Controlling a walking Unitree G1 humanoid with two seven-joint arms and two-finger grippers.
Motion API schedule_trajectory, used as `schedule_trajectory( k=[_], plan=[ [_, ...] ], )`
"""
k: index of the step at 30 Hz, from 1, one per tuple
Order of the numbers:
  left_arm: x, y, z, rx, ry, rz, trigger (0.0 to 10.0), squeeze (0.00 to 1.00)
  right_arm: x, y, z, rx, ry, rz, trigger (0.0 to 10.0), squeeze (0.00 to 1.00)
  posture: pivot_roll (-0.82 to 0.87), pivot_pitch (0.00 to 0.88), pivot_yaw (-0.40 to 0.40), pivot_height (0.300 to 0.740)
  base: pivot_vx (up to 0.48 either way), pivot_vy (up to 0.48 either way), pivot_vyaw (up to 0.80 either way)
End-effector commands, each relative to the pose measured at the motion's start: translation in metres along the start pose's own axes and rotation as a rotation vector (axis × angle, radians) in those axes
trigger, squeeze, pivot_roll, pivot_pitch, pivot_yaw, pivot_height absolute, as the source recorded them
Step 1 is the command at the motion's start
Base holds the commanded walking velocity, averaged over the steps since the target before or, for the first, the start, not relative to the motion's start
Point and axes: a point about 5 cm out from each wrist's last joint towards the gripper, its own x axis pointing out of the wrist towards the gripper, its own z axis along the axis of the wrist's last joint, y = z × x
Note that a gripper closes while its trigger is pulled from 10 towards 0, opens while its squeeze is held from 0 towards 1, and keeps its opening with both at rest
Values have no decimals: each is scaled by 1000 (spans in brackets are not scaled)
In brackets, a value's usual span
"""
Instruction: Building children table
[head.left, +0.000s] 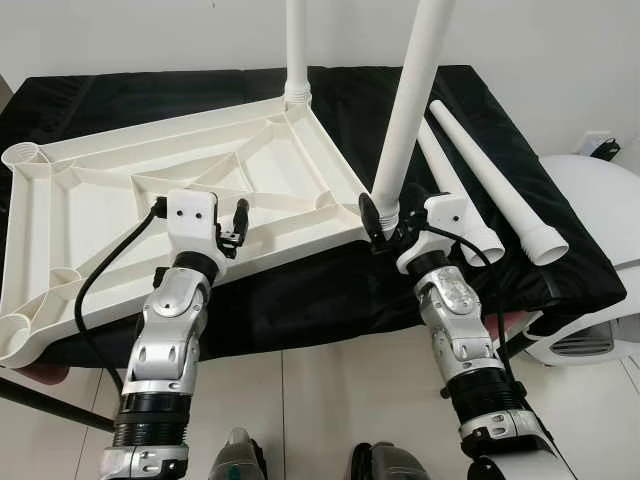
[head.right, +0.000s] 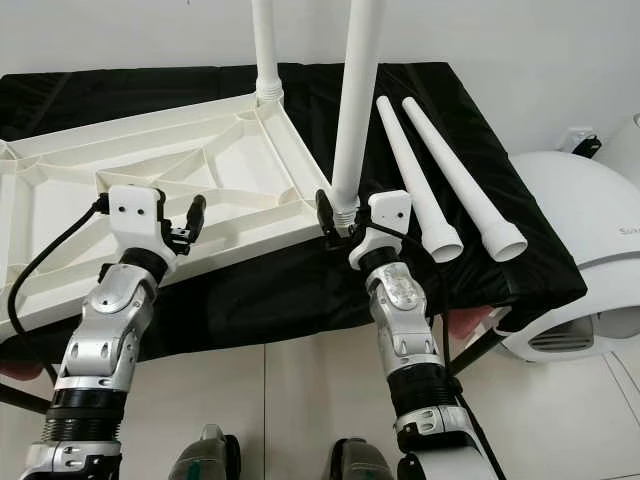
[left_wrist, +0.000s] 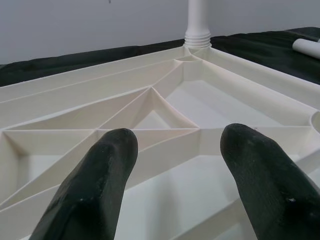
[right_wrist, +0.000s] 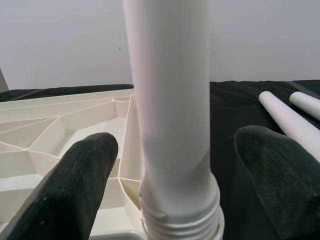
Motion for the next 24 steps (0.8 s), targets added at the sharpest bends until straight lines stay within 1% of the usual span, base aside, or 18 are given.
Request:
schedule_trajectory(
  k=[1,4,7,10,12,20,22,23,24],
  plan=[
    [-3,2,-1,5,0,27,10000,0,-3,-1,-2,4,13,-3,10000,0,25,112,-4,740,0,0,0],
    [-3,2,0,6,-2,28,10000,0,-2,-1,-1,3,11,-4,10000,0,25,110,-5,740,0,0,0],
    [-5,-2,0,6,-4,8,10000,0,-2,-1,-1,0,12,0,10000,0,26,107,-6,740,0,0,0],
    [-8,-9,-1,21,-4,-52,10000,0,-4,-1,-2,-2,17,7,10000,0,27,106,-9,740,0,0,0],
    [-10,-10,-2,29,2,-60,10000,0,-4,-1,-2,-5,21,11,10000,0,26,106,-9,740,0,0,0],
    [-13,-9,-4,12,2,-41,10000,0,-7,-2,-4,-6,31,9,10000,0,27,101,-13,740,0,0,0],
    [-15,-10,-4,-2,-5,-36,10000,0,-8,-2,-3,-4,33,11,10000,0,28,96,-18,740,0,0,0],
    [-20,-11,-2,-27,-12,-19,10000,0,-9,-1,-3,4,38,12,10000,0,31,97,-18,740,0,0,0],
    [-22,-11,-2,-34,-12,-11,10000,0,-9,-2,-2,6,40,12,10000,0,31,97,-18,740,0,0,0]
  ],
)
